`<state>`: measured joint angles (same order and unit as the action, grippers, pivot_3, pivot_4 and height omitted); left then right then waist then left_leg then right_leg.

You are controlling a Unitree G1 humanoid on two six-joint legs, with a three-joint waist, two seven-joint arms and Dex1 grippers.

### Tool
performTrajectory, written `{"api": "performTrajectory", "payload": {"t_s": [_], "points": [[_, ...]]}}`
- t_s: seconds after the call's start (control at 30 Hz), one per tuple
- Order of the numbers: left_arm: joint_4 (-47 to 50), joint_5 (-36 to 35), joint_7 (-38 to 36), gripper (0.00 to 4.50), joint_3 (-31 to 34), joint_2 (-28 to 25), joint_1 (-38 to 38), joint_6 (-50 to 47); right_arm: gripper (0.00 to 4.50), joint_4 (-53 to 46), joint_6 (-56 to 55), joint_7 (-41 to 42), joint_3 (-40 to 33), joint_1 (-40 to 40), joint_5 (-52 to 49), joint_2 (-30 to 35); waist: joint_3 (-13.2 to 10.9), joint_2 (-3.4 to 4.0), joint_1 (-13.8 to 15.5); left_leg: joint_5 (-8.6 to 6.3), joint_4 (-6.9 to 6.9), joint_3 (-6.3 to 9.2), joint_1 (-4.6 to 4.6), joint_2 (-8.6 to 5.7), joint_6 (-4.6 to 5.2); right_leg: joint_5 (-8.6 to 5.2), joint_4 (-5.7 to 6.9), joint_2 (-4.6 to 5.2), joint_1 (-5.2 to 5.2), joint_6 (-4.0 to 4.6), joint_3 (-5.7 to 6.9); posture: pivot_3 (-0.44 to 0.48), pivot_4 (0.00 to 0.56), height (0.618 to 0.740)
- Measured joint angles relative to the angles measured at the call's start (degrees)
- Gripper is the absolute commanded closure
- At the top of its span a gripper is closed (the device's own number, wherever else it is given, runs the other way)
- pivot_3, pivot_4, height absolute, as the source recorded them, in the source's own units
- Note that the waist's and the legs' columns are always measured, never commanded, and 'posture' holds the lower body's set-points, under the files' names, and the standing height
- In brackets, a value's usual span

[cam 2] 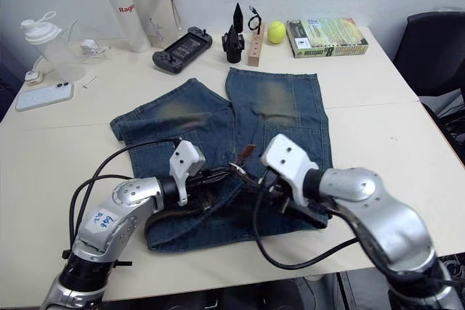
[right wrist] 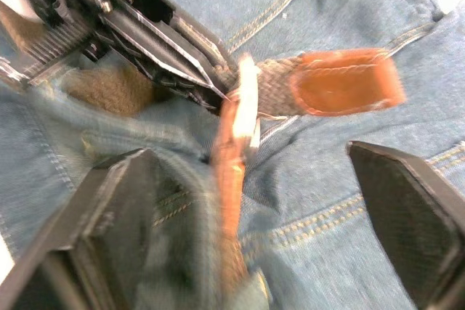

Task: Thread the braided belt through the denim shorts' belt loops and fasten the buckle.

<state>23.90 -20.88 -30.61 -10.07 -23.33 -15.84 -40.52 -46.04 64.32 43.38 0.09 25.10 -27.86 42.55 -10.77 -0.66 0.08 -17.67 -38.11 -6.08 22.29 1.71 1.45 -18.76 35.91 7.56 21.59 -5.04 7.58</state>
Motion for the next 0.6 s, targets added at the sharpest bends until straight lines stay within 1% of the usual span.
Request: {"api": "performTrajectory", "payload": {"t_s": [0.07,0.17,0.23,0.33,0.43,0.53,0.6], "points": [[0.0,0.0,-0.05,4.5,0.0,0.05,-0.02,0.0,0.12,0.53,-1.39,1.79,-2.07,2.44,-1.36,1.46,0.0,0.0,-0.02,0.0,0.01,0.01,-0.01,0.0,0.0,0.0,-0.01,0.0,0.0,0.0,0.0,0.0,0.15,0.724],[-0.03,0.13,-0.07,4.5,-0.43,0.36,-0.12,0.02,0.12,3.69,-9.61,3.98,0.6,5.8,1.31,4.43,0.0,0.0,-0.13,0.01,0.03,0.0,-0.01,0.01,-0.01,0.0,-0.01,-0.02,0.01,0.0,0.02,0.0,0.15,0.724],[-0.08,0.49,-0.15,4.5,-0.73,0.37,-0.24,0.13,0.12,6.9,-17.04,4.68,5.96,6.95,6.71,6.7,0.0,0.0,-0.13,0.01,0.02,-0.04,-0.01,-0.01,-0.01,0.0,-0.01,-0.01,0.01,0.0,0.0,0.0,0.15,0.724],[-0.11,1.51,-0.27,4.5,-1.29,0.09,-0.31,1.54,0.12,13.55,-31.09,5.81,13.75,8.11,17.83,9.6,-0.01,-0.01,-0.08,0.06,-0.02,-0.08,-0.01,-0.07,0.06,0.01,-0.02,0.03,0.01,-0.02,-0.01,0.0,0.15,0.724],[-0.12,3.12,-0.43,4.5,-2.03,-0.19,-0.38,3.29,0.12,20.69,-46.0,6.79,20.83,9.03,28.65,10.1,-0.01,-0.02,-0.11,0.08,-0.05,-0.12,-0.01,-0.06,0.05,0.03,0.0,0.01,0.02,-0.05,-0.02,0.0,0.15,0.724],[-0.13,4.19,-0.88,4.5,-2.34,-0.44,-0.4,4.53,0.12,25.06,-54.84,7.34,23.57,9.54,34.36,9.47,-0.02,-0.02,-0.08,0.12,-0.05,-0.11,0.0,-0.03,0.01,0.03,0.03,-0.02,0.02,-0.05,0.0,0.0,0.15,0.724],[-0.12,4.6,-1.08,4.5,-2.37,-0.49,-0.41,4.95,0.12,26.78,-57.64,7.42,23.74,9.99,36.2,8.67,-0.02,-0.02,-0.09,0.13,-0.06,-0.1,0.0,-0.03,0.01,0.02,0.02,-0.02,0.01,-0.05,0.01,0.0,0.15,0.724]]}}
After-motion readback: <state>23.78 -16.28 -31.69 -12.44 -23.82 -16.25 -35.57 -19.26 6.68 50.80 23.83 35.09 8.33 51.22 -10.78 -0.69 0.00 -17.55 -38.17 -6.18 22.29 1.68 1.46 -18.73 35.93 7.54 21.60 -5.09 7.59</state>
